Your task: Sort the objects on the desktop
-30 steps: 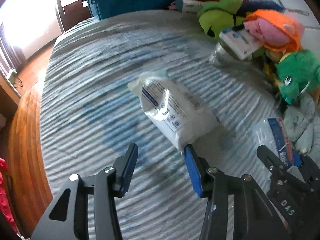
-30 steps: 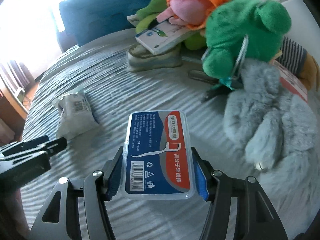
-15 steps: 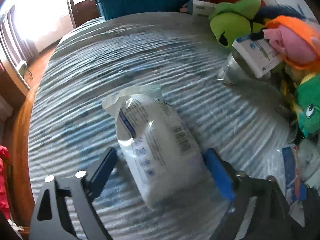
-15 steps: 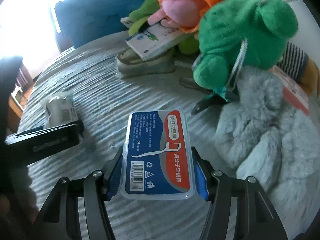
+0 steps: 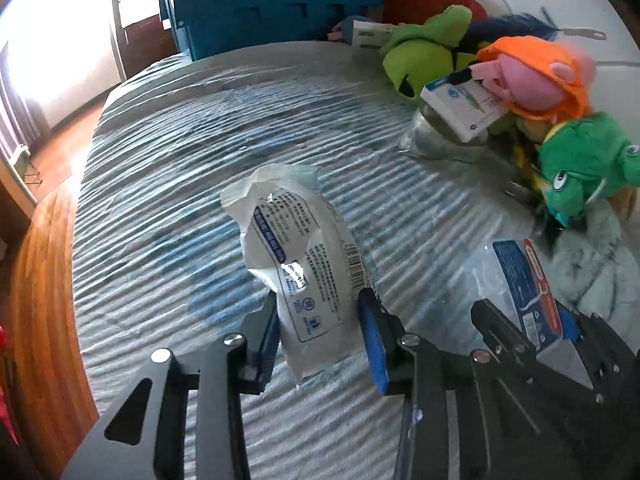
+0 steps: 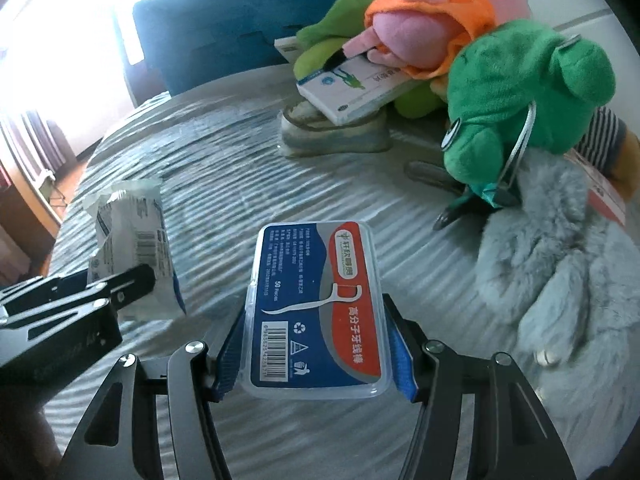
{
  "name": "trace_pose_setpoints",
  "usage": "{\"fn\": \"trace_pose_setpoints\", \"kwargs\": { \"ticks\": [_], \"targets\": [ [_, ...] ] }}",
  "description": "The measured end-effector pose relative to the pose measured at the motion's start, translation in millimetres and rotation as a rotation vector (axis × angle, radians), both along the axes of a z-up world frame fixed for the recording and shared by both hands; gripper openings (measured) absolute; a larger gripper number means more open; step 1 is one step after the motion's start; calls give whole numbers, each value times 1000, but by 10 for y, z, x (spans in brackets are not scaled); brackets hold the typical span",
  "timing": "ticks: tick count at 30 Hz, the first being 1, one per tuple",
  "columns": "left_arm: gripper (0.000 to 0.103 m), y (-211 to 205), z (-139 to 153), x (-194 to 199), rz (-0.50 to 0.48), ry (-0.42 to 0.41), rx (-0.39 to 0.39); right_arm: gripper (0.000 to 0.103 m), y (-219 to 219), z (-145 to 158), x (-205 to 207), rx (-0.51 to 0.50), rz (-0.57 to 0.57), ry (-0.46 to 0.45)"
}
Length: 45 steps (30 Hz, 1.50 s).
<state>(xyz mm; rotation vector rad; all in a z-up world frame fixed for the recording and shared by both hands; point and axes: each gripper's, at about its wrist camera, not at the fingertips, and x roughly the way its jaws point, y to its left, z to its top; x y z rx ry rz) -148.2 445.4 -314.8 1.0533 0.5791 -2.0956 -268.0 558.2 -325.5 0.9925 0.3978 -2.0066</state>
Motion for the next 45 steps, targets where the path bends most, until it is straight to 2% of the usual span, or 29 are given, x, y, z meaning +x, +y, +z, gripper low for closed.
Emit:
{"fn": "trace_pose_setpoints", "kwargs": {
  "ticks": [6,13,14,15,20,23,28,34,39,45],
  "targets": [
    [36,-6,181,88,-16,17,-24,61,-68,153,65,-22,1,12],
    [27,68,540,125,-39,39,-54,61,-15,465,141,-49,-3,29],
    [22,86,598,135,-41,42,-59,61,-2,518,148,-57,-4,31],
    [12,114,675,141,-50,44,-63,61,12,575,155,-64,-6,33],
    [12,219,895,139,-79,54,-72,61,121,857,208,-80,-15,52],
    [12,240,854,107,-90,35,-63,61,196,918,201,-79,-33,53],
    [12,228,518,101,-85,-4,-20,61,302,752,191,-53,-45,34],
    [12,274,494,59,-105,-6,-32,61,332,559,169,-40,-42,-3],
    [12,293,710,68,-114,15,-46,61,314,740,168,-59,-35,16],
    [12,258,1179,138,-120,63,-96,61,280,1211,243,-105,-38,69]
  ]
}}
